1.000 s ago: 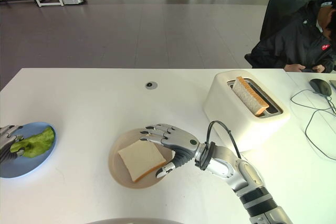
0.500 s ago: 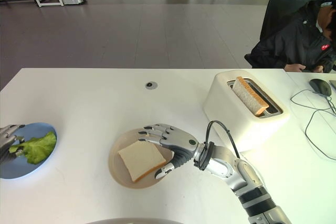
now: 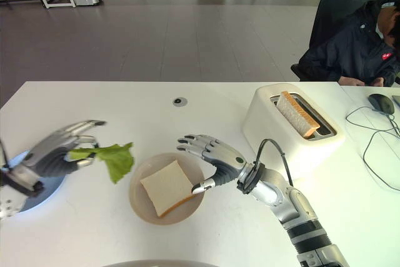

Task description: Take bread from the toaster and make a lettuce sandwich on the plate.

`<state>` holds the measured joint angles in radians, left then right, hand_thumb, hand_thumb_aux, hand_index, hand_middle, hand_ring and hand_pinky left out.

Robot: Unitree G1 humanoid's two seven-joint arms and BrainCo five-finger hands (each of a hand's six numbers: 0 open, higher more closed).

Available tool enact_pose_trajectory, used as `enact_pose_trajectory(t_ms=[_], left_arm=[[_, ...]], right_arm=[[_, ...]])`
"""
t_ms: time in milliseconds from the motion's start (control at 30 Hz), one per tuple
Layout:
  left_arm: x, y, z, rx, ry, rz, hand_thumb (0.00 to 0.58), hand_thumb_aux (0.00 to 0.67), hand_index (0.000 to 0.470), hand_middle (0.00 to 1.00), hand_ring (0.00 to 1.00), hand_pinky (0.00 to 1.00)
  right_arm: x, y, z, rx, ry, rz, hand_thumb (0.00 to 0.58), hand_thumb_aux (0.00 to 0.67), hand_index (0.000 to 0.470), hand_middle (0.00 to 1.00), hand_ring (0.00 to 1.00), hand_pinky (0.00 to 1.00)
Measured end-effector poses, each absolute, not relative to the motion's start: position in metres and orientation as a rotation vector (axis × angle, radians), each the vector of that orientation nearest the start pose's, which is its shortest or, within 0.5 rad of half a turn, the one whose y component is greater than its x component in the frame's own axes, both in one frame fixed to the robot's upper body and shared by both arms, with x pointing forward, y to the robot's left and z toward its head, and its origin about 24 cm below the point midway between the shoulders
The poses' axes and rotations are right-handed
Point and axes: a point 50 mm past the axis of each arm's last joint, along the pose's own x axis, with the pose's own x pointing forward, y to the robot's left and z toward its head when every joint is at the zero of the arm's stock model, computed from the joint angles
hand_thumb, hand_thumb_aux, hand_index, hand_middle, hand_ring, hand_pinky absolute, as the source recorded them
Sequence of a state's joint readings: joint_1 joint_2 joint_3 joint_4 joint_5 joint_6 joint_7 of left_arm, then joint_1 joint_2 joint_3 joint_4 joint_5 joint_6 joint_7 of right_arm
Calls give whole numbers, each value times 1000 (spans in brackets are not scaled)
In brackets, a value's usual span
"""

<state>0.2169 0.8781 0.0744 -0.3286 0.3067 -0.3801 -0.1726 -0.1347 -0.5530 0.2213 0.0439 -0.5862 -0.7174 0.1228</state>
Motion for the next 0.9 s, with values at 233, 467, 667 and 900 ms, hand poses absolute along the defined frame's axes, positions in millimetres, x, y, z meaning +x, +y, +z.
enact_pose_trajectory(t_ms=[233, 467, 667, 900], left_arm=[[205, 171, 112, 1086, -364, -647, 580, 670, 470, 0, 0, 0], [207, 155, 84, 1114, -309, -705, 580, 665, 466, 0, 0, 0], [209, 153, 74, 1111, -299, -705, 108, 66, 46, 0, 0, 0], [209, 154, 71, 1123, -294, -701, 87, 53, 37, 0, 0, 0]], right_arm=[[250, -155, 91, -1092, -618, 616, 0, 0, 0, 0, 0, 0], [250, -150, 89, -1070, -620, 616, 0, 0, 0, 0, 0, 0], [249, -143, 86, -1055, -625, 638, 0, 0, 0, 0, 0, 0], [249, -141, 86, -1051, -627, 647, 0, 0, 0, 0, 0, 0]])
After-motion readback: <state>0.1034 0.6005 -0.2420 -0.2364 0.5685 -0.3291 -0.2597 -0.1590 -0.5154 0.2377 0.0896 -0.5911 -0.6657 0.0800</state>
